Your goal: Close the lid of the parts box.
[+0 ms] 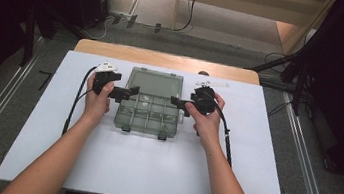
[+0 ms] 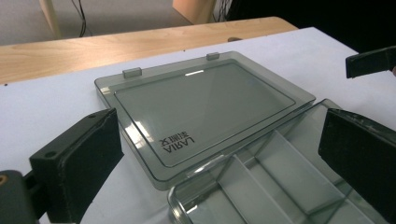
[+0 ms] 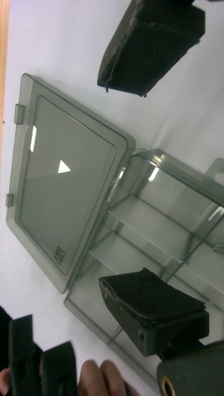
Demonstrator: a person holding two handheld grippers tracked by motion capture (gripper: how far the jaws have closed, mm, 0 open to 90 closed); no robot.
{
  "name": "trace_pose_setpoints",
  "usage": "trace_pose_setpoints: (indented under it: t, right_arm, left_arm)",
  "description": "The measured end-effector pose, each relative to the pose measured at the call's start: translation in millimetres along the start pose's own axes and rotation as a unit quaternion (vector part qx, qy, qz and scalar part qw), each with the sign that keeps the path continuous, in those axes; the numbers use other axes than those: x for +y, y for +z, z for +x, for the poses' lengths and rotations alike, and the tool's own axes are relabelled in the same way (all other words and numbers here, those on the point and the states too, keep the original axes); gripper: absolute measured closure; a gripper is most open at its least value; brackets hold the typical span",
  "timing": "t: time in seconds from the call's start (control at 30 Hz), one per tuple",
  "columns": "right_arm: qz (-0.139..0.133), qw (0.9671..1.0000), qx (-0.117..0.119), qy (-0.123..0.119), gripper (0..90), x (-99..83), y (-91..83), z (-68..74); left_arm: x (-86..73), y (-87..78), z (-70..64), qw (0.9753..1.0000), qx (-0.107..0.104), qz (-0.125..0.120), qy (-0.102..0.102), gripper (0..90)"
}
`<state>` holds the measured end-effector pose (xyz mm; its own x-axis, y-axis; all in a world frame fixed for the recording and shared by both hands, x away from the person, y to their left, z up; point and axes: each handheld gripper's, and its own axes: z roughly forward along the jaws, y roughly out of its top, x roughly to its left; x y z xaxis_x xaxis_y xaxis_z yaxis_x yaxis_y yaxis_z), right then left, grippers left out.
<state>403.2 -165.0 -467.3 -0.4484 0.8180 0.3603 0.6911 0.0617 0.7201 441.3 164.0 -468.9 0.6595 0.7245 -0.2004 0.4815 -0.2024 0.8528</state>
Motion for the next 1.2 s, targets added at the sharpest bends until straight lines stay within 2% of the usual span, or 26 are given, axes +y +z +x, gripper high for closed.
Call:
trace_pose_setpoints:
  t: [0.07, 0.37, 0.57, 0.8, 0.87, 0.97, 1.1, 1.2]
  right_arm:
    - [0.000, 0.9998, 0.011, 0.015, 6.5, 2.6, 3.1, -4.1]
    - [0.011, 0.9995, 0.006, 0.027, 7.0, 10.3, 18.9, -9.7]
    - [0.007, 0.9975, 0.038, 0.059, 7.1, 14.0, 28.4, -19.9]
    - [0.021, 0.9967, 0.025, 0.074, 12.3, 14.1, 40.6, -25.0]
    - [0.022, 0.9963, 0.021, 0.081, 13.1, 12.7, 43.9, -27.3]
    - [0.029, 0.9954, 0.020, 0.090, 13.1, 10.8, 49.0, -30.6]
    - [0.036, 0.9951, 0.019, 0.090, 13.2, 9.3, 54.6, -31.2]
    - [0.040, 0.9951, 0.017, 0.089, 13.3, 9.2, 58.0, -30.1]
  left_arm:
    - [0.6, 4.7, 3.7, 1.0000, 0.001, 0.004, -0.004, 0.0]
    - [-3.4, 23.4, 12.4, 0.9991, -0.002, 0.027, -0.031, 0.0]
    - [-3.7, 30.0, 17.7, 0.9980, -0.006, 0.028, -0.056, 0.6]
    - [-1.3, 34.0, 23.9, 0.9963, -0.010, 0.037, -0.078, 0.7]
    - [0.1, 34.8, 25.1, 0.9957, -0.001, 0.037, -0.085, 4.6]
    - [1.3, 36.7, 26.5, 0.9947, -0.003, 0.041, -0.094, 5.4]
    - [0.3, 40.0, 27.1, 0.9935, -0.006, 0.048, -0.103, 5.4]
    - [-1.1, 43.1, 26.6, 0.9924, 0.000, 0.056, -0.110, 7.2]
